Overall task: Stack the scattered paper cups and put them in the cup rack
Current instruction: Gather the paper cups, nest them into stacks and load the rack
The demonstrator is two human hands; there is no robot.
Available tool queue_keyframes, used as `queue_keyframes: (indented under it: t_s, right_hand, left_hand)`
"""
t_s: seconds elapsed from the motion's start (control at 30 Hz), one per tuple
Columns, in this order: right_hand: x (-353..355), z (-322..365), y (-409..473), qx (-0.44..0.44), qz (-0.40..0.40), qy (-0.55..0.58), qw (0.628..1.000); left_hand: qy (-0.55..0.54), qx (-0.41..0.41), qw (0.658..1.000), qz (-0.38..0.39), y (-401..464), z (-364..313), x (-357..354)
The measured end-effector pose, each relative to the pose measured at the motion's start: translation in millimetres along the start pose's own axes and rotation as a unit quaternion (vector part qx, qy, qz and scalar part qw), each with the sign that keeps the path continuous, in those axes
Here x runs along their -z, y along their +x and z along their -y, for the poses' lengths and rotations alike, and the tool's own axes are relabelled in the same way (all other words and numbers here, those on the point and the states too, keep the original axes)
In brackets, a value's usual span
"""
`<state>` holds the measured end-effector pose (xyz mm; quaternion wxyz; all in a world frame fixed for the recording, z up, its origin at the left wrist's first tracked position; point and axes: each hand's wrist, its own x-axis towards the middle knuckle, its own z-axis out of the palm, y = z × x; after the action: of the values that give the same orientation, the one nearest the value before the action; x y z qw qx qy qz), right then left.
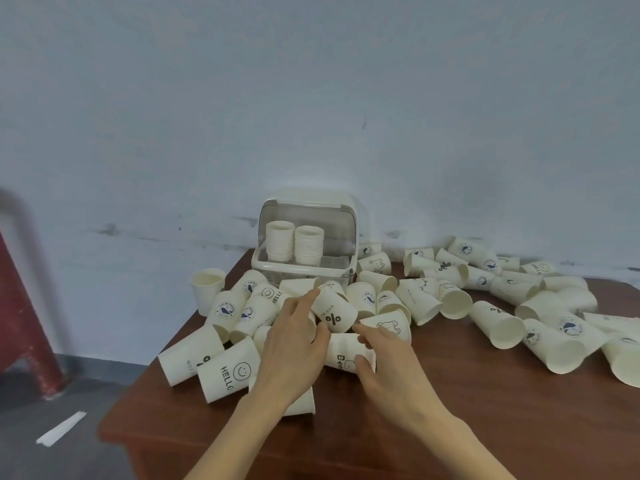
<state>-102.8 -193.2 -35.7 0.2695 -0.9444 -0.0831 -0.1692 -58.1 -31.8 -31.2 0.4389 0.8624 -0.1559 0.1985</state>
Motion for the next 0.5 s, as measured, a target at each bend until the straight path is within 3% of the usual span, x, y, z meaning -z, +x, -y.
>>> queue_keyframes:
  t_s: [0.5]
  right_hand:
    - [-54, 49, -12, -0.037, 0.025, -0.007, 0.999]
  left_hand:
    - [0.025, 0.071, 0.994, -0.082, -23, 50, 66]
